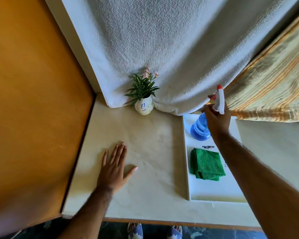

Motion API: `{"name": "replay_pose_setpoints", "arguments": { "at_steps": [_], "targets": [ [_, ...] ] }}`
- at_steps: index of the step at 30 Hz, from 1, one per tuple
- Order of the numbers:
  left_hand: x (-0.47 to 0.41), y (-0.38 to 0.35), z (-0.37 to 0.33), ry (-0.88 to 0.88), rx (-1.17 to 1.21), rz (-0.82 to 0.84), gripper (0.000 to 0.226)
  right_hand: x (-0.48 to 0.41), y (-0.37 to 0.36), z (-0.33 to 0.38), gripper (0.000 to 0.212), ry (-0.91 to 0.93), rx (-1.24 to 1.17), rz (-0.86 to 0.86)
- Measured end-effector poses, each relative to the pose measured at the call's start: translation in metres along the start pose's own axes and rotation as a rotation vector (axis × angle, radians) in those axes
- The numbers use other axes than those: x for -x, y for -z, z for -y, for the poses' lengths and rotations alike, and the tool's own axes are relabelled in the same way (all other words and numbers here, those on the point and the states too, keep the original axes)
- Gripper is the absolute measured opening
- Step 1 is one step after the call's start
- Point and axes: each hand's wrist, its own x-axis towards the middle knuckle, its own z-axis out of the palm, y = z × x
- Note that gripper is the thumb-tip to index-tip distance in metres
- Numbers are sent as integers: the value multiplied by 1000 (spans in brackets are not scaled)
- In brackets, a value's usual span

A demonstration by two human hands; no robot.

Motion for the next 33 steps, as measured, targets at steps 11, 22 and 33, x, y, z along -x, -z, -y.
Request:
{"name": "replay_pose_setpoints", "arguments": {
  "at_steps": [11,22,33],
  "targets": [
    [2,-3,1,0,7,-61,96,53,-80,55,24,-121,140,337],
    [2,-13,4,-11,5,-158,93,74,-142,42,19,-334,448,524],
    [2,-16,4,-11,-2,-167,93,68,-158,42,27,-380,539,509]
  ]
}}
